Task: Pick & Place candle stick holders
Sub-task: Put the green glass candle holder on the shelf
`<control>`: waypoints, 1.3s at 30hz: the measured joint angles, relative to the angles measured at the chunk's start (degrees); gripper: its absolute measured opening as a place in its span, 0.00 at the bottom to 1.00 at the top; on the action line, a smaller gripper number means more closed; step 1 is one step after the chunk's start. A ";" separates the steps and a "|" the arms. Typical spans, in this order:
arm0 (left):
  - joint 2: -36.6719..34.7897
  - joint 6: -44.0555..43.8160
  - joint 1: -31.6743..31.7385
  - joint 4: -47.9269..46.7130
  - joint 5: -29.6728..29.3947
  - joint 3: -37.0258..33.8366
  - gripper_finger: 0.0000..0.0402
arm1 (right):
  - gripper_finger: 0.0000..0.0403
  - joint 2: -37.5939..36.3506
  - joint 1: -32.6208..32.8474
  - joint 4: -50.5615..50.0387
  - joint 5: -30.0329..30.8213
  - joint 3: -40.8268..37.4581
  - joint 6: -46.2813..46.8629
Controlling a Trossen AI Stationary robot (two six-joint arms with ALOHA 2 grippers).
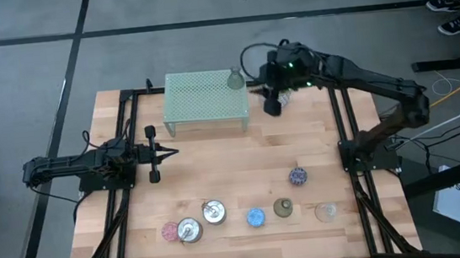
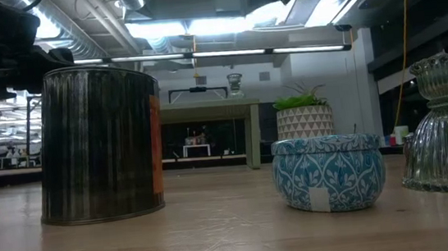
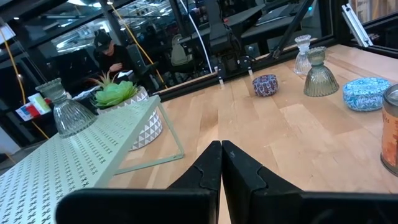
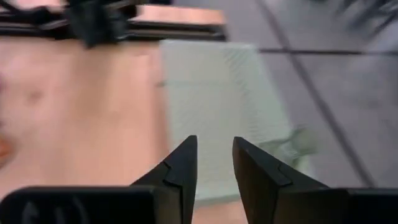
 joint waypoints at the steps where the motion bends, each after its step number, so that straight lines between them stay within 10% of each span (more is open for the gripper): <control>1: -0.01 0.00 0.01 -0.01 -0.01 -0.02 0.02 | 0.26 -0.40 0.98 -1.74 -0.55 0.00 1.16; 23: -0.02 0.01 0.02 -0.01 0.00 -0.02 0.02 | 0.26 -1.15 28.96 -20.59 -9.42 -1.55 24.76; 39: -0.01 -0.01 0.00 0.00 -0.01 0.01 0.01 | 0.26 -1.02 46.72 -1.05 -1.50 -13.70 34.42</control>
